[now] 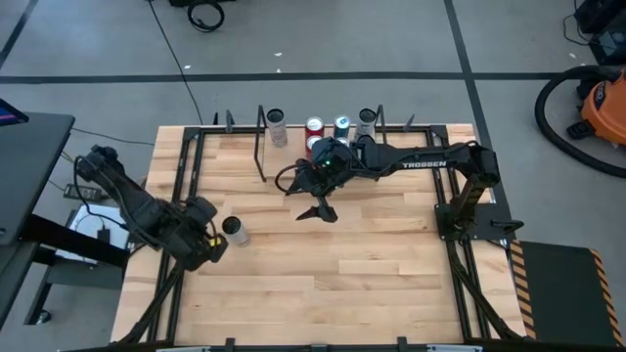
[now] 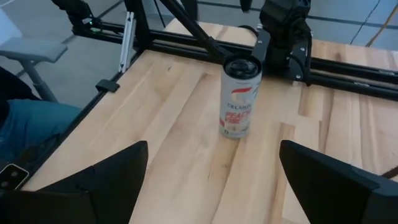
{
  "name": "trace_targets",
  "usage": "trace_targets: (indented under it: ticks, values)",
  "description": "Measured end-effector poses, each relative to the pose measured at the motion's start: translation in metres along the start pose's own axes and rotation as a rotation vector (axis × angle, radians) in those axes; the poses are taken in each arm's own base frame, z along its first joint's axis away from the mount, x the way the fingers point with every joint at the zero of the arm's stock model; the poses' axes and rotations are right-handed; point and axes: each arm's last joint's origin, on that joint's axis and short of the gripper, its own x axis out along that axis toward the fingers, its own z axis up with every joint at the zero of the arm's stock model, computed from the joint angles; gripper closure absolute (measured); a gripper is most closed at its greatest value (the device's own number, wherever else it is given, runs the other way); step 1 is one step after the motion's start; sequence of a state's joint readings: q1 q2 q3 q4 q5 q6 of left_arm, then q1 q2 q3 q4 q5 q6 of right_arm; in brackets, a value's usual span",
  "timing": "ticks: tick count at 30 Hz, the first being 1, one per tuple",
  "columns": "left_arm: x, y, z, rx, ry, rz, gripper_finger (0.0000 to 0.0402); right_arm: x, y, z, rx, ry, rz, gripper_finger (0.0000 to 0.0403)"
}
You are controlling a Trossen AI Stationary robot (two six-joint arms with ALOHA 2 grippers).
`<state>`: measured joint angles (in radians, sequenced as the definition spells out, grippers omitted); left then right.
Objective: Place canned beverage on shelf
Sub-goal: Put the white pink soda can on the shelf aligned with the other white pink soda can
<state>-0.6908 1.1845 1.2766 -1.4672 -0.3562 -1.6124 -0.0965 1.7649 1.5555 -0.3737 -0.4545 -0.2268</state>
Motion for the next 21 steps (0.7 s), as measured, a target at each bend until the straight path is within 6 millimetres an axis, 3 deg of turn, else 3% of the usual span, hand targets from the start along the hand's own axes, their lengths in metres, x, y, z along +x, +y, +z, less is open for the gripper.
trace_targets:
  ticks: [6, 21]
  values:
    - [0.022, 0.008, -0.014, -0.042, 0.001, 0.092, 0.0008, 0.002, 0.003, 0.003, -0.018, -0.024, 0.005, 0.0030]
    - [0.076, 0.022, -0.017, -0.123, -0.002, 0.211, 0.0008, 0.004, 0.006, 0.005, -0.028, -0.025, -0.031, 0.0030]
